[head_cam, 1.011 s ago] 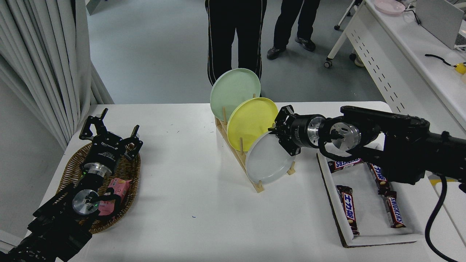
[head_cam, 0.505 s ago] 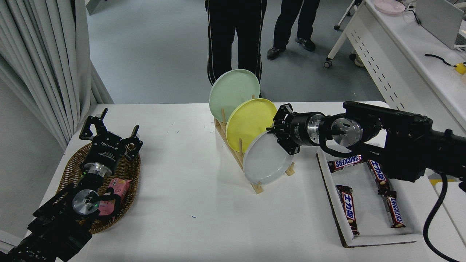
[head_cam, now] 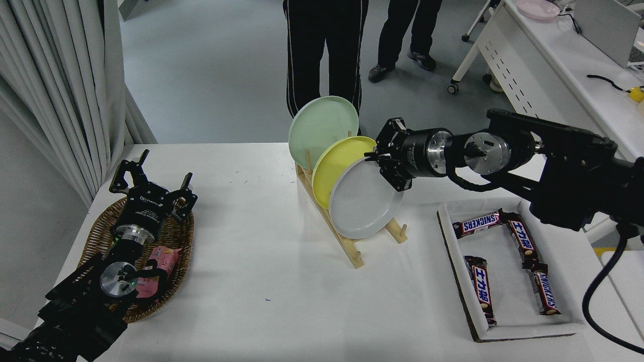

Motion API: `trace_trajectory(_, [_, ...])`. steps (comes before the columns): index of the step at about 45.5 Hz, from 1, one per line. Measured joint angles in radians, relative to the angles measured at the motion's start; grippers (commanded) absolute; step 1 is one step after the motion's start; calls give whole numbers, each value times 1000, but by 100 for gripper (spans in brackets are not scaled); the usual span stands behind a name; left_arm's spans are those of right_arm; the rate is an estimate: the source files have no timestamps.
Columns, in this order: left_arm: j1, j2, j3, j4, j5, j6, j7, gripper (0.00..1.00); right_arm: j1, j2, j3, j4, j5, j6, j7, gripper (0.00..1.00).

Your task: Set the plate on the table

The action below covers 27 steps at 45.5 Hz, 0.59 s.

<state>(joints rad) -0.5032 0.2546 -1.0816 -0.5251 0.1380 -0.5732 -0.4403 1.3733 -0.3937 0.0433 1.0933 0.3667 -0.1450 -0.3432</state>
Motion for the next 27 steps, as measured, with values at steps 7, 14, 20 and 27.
trace_trajectory(7, [0, 0, 0, 0, 0, 0, 0, 100, 43, -15, 7, 24, 53, -4, -4, 0])
trace_trajectory(14, [0, 0, 0, 0, 0, 0, 0, 100, 85, -33, 10, 56, 107, -19, -6, 0])
trace_trajectory(20, [0, 0, 0, 0, 0, 0, 0, 100, 121, -53, 16, 92, 161, -41, -7, 0])
trace_trajectory(27, [0, 0, 0, 0, 0, 0, 0, 100, 152, -73, 32, 130, 215, -71, -8, 0])
